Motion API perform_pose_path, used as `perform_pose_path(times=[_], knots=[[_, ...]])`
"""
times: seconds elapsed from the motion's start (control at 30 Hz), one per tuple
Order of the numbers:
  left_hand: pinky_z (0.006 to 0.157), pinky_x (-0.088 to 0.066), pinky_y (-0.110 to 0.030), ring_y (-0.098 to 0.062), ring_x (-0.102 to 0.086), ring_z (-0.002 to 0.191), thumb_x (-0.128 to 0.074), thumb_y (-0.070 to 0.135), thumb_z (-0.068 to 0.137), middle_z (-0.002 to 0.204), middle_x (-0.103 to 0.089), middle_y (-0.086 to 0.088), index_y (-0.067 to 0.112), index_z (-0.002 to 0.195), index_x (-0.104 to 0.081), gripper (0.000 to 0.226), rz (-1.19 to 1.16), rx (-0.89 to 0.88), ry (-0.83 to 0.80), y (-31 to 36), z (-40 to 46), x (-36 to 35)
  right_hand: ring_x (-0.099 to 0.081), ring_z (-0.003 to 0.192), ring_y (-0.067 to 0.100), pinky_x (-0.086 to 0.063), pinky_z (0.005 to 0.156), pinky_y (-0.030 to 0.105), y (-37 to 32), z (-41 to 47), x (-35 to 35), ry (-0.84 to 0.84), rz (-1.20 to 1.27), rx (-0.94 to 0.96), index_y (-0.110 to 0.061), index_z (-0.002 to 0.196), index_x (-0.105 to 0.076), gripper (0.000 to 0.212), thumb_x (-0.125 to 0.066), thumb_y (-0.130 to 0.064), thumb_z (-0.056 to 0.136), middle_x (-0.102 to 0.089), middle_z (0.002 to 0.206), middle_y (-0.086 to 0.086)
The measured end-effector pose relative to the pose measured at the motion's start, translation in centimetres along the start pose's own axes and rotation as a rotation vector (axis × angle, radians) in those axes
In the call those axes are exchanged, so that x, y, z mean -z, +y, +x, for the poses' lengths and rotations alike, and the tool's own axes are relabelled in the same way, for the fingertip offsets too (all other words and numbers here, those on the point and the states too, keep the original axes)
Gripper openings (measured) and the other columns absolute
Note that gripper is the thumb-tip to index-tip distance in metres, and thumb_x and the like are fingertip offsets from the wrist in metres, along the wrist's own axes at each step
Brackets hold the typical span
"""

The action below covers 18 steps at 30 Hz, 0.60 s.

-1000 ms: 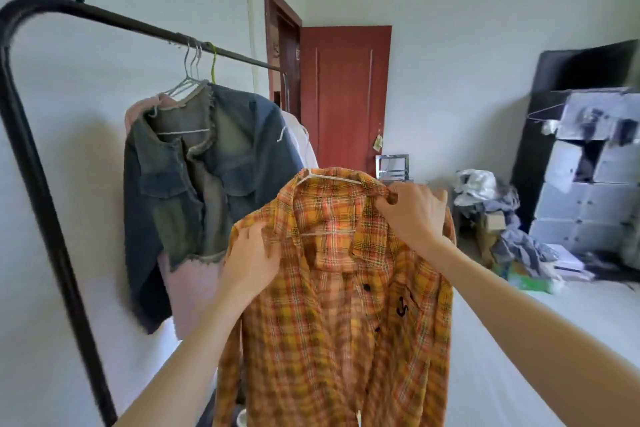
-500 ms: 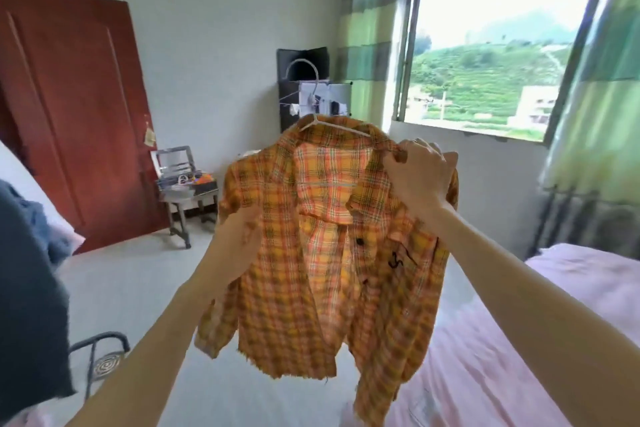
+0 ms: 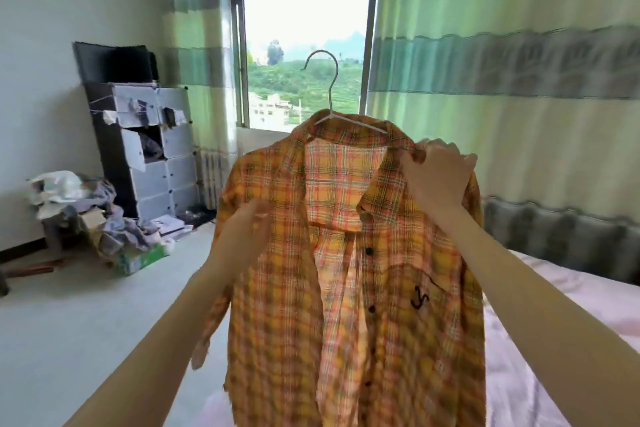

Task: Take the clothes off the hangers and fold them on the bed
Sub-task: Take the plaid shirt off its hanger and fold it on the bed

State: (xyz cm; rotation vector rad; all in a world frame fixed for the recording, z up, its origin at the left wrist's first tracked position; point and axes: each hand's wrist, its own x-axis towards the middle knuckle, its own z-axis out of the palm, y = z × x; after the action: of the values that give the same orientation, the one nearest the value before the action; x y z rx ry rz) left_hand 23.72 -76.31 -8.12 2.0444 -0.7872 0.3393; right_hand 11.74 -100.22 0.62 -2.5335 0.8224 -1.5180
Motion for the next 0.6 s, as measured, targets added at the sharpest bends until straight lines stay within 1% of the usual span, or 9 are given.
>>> perform_pose_path(times=[0.13,0.2,0.27,0.3,0.33,0.4,0.43,0.5,0.6], knots=[[0.095,-0.038,-0.023,-0.019,-0.050,0.119,-0.044,0.016,0.098,0.131,-0.052,-0.006,0.009,0.133,-0.048,0.035,-0.066,-0.068,-0.002,3.4,2.5,-7.3,-0.053,0.108,0.026,-0.026,0.097,0.040,7.1,1.1,0.3,-0.010,-0.091,-0.033,-0.014,0.111,-0.065,0.041,-0.042,-0.044,0.095,-0.065,0.114,0.006],[0.090,-0.041,-0.022,-0.018,-0.053,0.111,-0.046,0.017,0.097,0.130,-0.052,-0.008,0.010,0.132,-0.047,0.036,-0.100,-0.065,0.009,4.1,3.8,-10.3,-0.053,0.107,0.025,-0.025,0.097,0.040,9.7,1.3,0.4,-0.020,-0.116,-0.044,-0.014,0.111,-0.066,0.041,-0.043,-0.044,0.095,-0.065,0.113,0.006],[0.079,-0.044,-0.020,-0.014,-0.055,0.098,-0.048,0.019,0.096,0.130,-0.050,-0.009,0.011,0.133,-0.044,0.038,-0.143,-0.054,0.017,4.9,5.2,-12.6,-0.054,0.106,0.025,-0.026,0.097,0.040,11.8,1.4,0.0,-0.025,-0.146,-0.060,-0.014,0.111,-0.067,0.042,-0.046,-0.046,0.094,-0.066,0.110,0.006],[0.077,-0.045,-0.022,-0.013,-0.056,0.094,-0.049,0.021,0.096,0.131,-0.047,-0.009,0.011,0.135,-0.041,0.041,-0.168,-0.048,0.021,5.3,5.8,-13.5,-0.055,0.105,0.025,-0.027,0.097,0.040,12.6,1.4,-0.3,-0.024,-0.166,-0.065,-0.014,0.111,-0.067,0.043,-0.047,-0.047,0.093,-0.067,0.109,0.005],[0.077,-0.047,-0.026,-0.013,-0.056,0.094,-0.050,0.024,0.095,0.133,-0.043,-0.010,0.011,0.137,-0.037,0.045,-0.190,-0.043,0.014,5.8,6.7,-15.0,-0.055,0.104,0.025,-0.027,0.097,0.041,13.9,1.5,-0.8,-0.019,-0.195,-0.073,-0.014,0.111,-0.067,0.043,-0.047,-0.048,0.093,-0.067,0.108,0.005],[0.088,-0.049,-0.039,-0.023,-0.051,0.111,-0.053,0.034,0.092,0.137,-0.036,-0.013,0.011,0.140,-0.032,0.057,-0.224,-0.021,0.033,6.4,7.4,-16.6,-0.055,0.103,0.025,-0.028,0.095,0.040,15.2,1.2,-1.2,-0.011,-0.218,-0.063,-0.014,0.110,-0.068,0.042,-0.049,-0.047,0.092,-0.068,0.106,0.005],[0.094,-0.047,-0.045,-0.027,-0.046,0.120,-0.055,0.040,0.090,0.139,-0.032,-0.013,0.011,0.141,-0.029,0.064,-0.242,-0.011,0.032,6.8,8.0,-17.6,-0.056,0.103,0.025,-0.029,0.094,0.040,15.8,1.2,-1.6,-0.004,-0.232,-0.065,-0.014,0.110,-0.068,0.042,-0.050,-0.046,0.092,-0.068,0.105,0.006],[0.102,-0.040,-0.047,-0.028,-0.034,0.131,-0.058,0.051,0.083,0.143,-0.026,-0.012,0.012,0.144,-0.023,0.081,-0.249,0.022,-0.002,7.5,8.9,-19.7,-0.056,0.101,0.027,-0.029,0.092,0.040,17.0,1.2,-2.5,0.008,-0.270,-0.080,-0.013,0.109,-0.069,0.041,-0.052,-0.045,0.091,-0.069,0.102,0.007],[0.103,-0.035,-0.048,-0.028,-0.023,0.136,-0.063,0.065,0.072,0.145,-0.019,-0.011,0.014,0.147,-0.013,0.104,-0.177,0.087,-0.097,8.5,10.1,-23.1,-0.057,0.100,0.025,-0.028,0.091,0.039,18.3,1.2,-4.0,0.017,-0.301,-0.108,-0.014,0.109,-0.069,0.038,-0.054,-0.044,0.090,-0.069,0.100,0.006]])
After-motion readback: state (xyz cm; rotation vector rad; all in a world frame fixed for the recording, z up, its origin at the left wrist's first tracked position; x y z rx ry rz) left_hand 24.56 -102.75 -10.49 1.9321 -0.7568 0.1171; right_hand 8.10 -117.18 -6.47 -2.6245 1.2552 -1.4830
